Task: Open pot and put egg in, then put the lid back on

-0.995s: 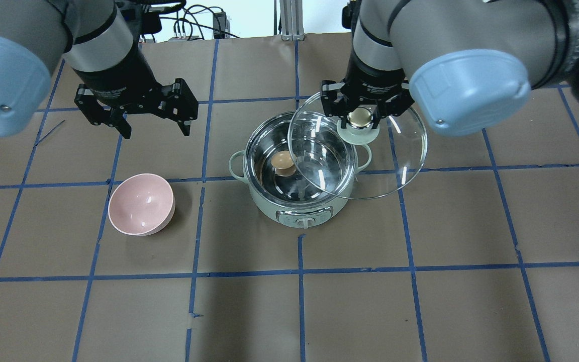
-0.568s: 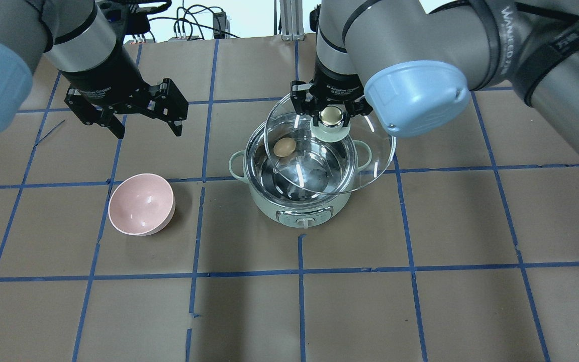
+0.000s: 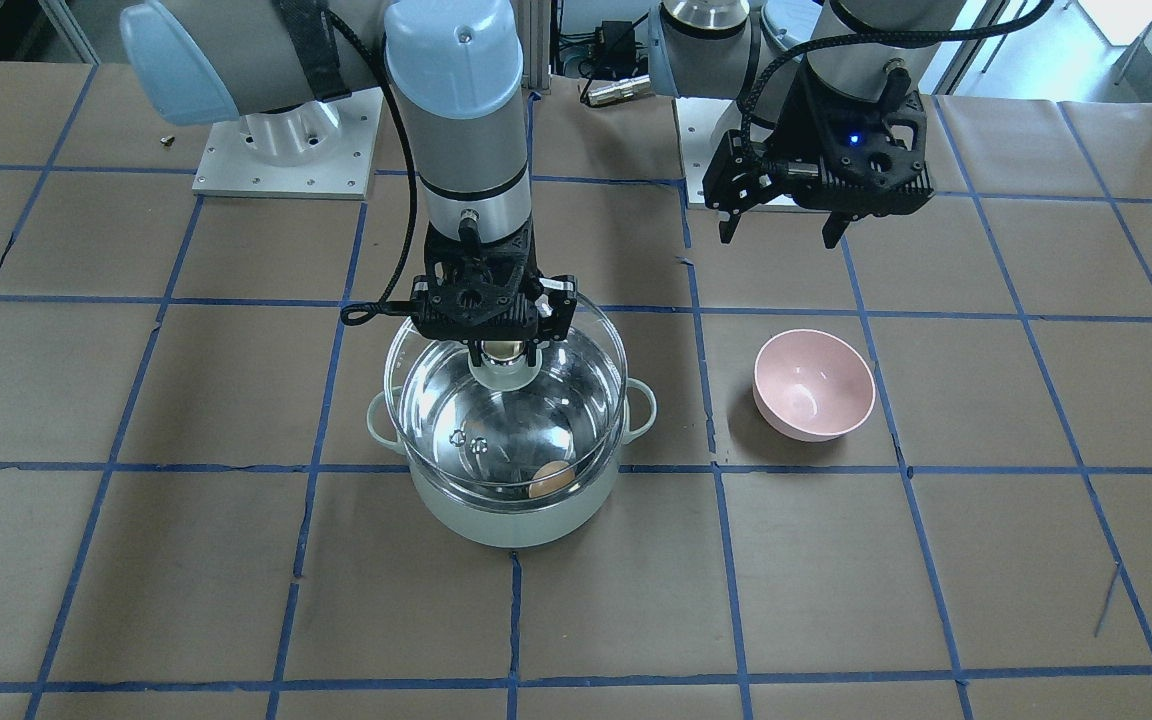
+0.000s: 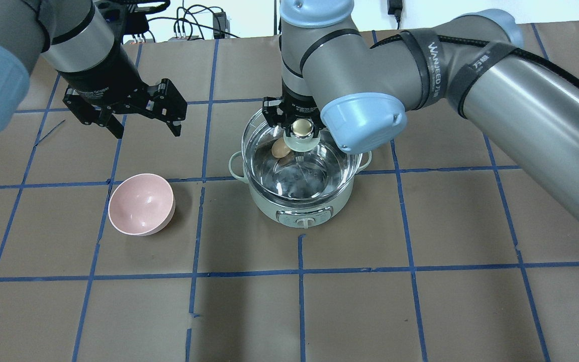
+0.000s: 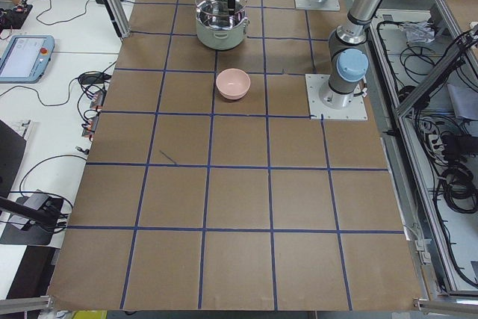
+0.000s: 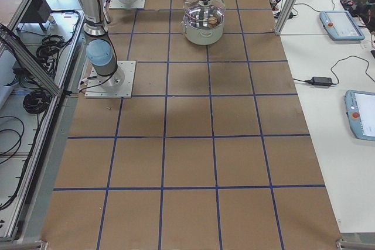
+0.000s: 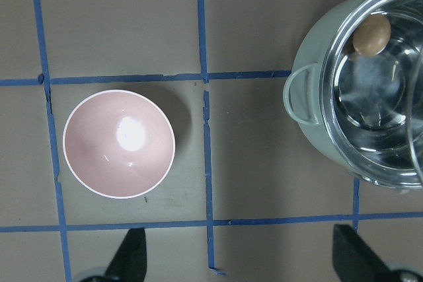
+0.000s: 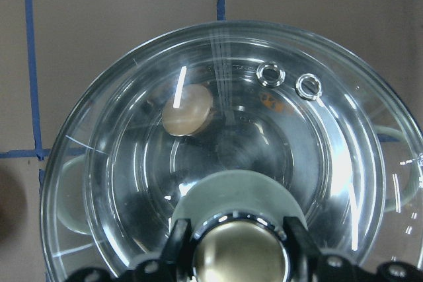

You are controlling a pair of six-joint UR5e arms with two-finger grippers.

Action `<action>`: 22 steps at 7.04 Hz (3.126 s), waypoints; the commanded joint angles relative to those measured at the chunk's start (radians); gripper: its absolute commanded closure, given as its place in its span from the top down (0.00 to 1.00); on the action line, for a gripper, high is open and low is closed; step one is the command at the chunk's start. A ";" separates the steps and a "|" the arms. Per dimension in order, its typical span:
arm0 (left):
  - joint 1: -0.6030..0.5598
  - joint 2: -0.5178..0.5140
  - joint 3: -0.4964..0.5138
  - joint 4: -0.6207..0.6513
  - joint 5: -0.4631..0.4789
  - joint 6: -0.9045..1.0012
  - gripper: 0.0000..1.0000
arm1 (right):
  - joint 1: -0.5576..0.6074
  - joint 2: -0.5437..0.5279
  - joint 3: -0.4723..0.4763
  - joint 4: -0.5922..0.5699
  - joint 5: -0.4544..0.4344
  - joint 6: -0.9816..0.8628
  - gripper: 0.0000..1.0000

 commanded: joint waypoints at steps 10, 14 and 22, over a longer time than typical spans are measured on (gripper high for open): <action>-0.008 0.008 0.004 -0.004 0.001 0.000 1.00 | 0.020 0.028 0.076 -0.101 0.002 0.010 0.33; 0.001 0.012 0.000 -0.001 0.001 0.002 1.00 | 0.015 0.025 0.075 -0.156 -0.027 -0.033 1.00; 0.001 0.012 -0.003 -0.006 0.002 0.023 1.00 | -0.345 -0.292 0.070 0.206 -0.060 -0.379 1.00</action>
